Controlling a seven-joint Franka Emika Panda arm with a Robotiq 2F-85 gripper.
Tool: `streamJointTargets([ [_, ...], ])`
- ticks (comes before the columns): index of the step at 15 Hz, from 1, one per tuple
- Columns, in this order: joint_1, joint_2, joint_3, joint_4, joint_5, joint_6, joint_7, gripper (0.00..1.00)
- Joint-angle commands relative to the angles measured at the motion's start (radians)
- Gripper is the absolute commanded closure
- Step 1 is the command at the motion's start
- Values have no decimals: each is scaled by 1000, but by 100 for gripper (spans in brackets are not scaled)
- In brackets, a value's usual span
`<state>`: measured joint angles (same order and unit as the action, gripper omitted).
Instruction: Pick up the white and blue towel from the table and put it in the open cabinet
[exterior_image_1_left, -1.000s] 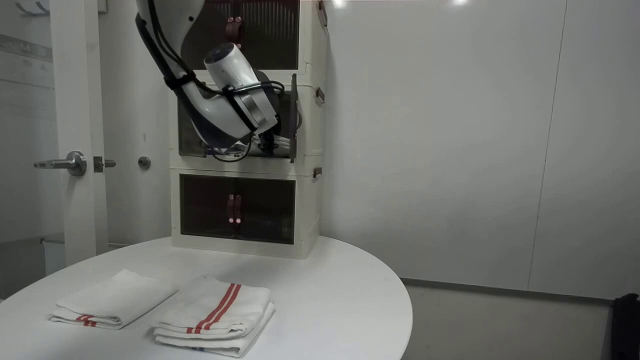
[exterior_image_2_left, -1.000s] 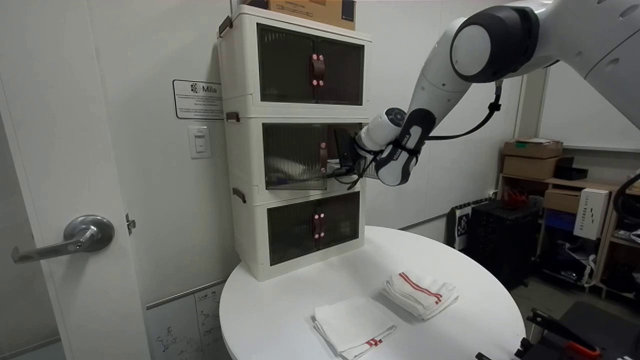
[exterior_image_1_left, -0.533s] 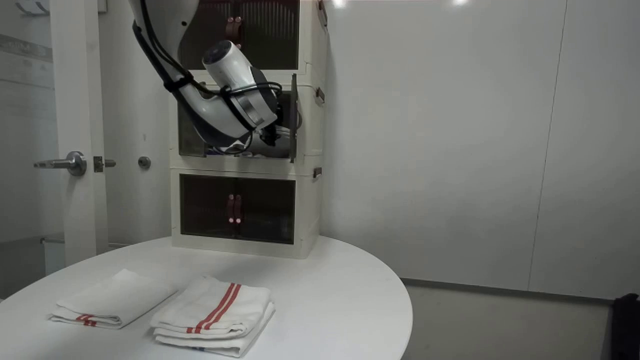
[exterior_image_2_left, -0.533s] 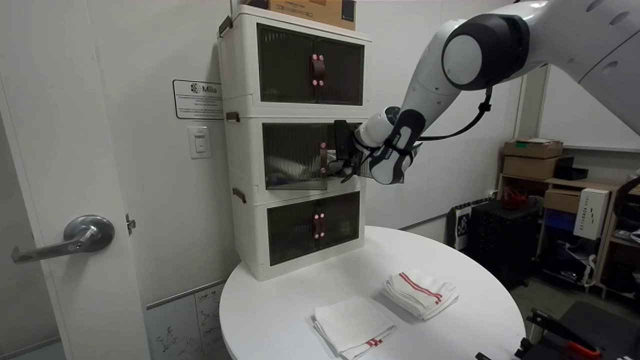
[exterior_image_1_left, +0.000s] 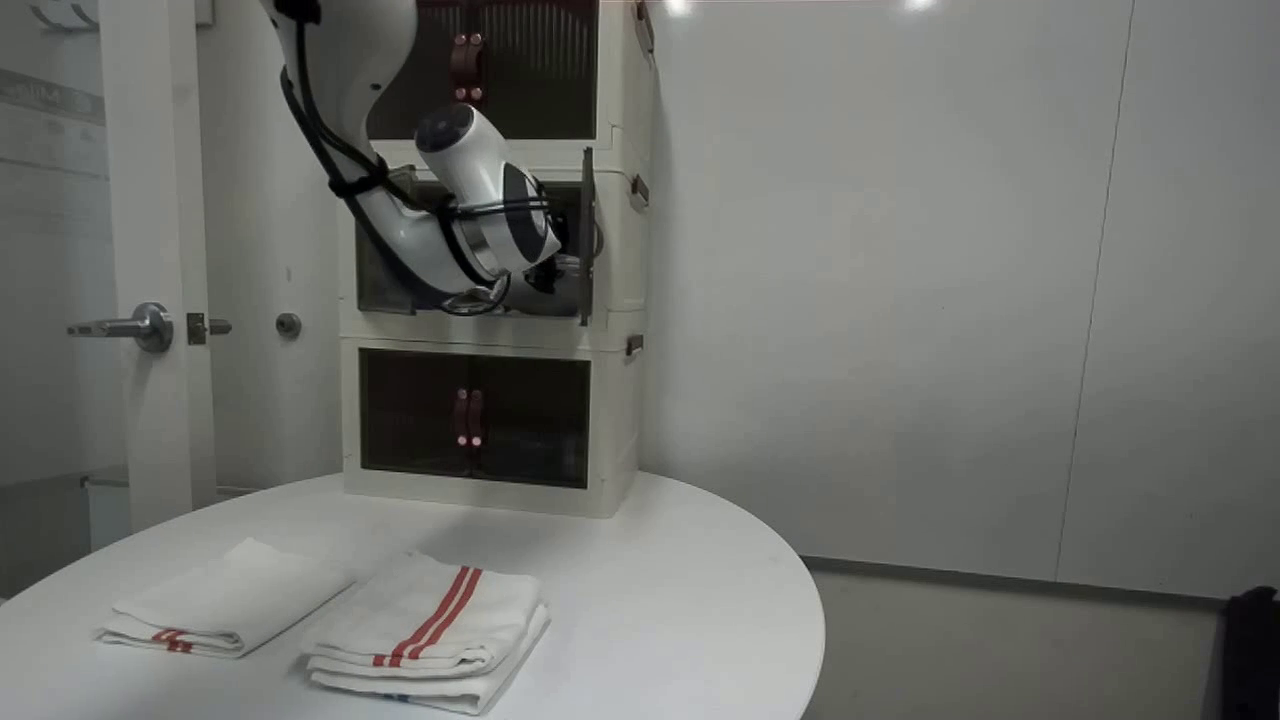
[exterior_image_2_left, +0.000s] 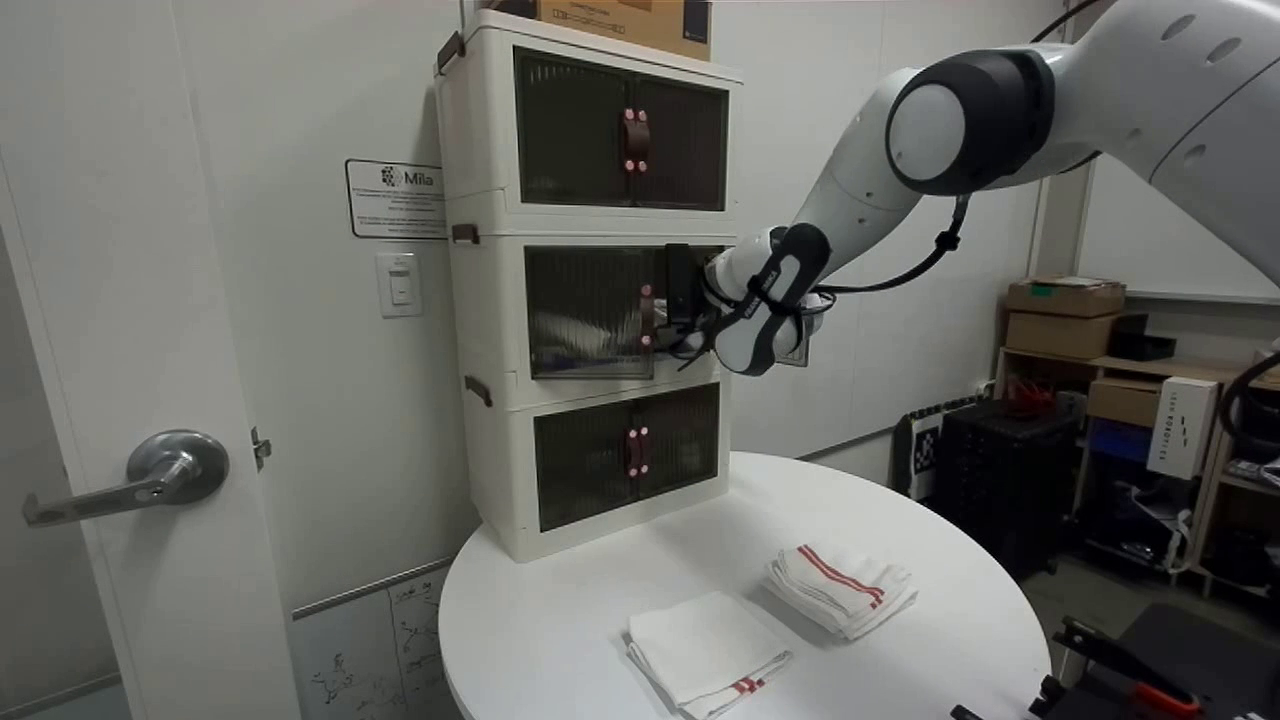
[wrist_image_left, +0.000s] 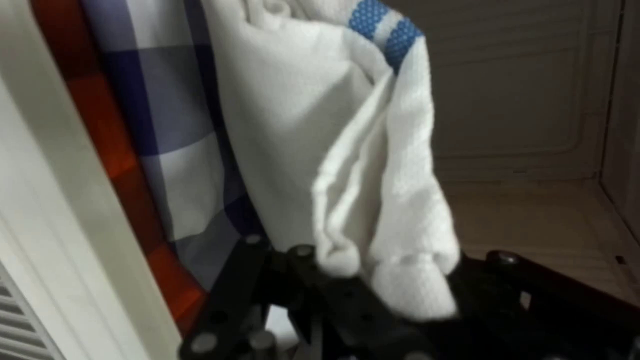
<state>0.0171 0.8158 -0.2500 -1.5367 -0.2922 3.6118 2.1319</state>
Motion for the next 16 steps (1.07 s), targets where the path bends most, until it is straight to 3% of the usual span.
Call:
streamJointTargets([
  [1, -102, 49, 178, 98, 99, -24, -230, 92],
  [2, -65, 67, 107, 127, 36, -22, -140, 92],
  [3, -76, 76, 124, 149, 40, -28, -168, 92],
  [4, -123, 81, 215, 162, 130, -41, -315, 92],
  [10, -131, 152, 275, 289, 302, -100, -585, 92],
  [11, -118, 163, 238, 305, 228, -109, -517, 65],
  [13, -128, 171, 256, 314, 203, -123, -539, 59],
  [16, -130, 171, 254, 302, 155, -112, -546, 36],
])
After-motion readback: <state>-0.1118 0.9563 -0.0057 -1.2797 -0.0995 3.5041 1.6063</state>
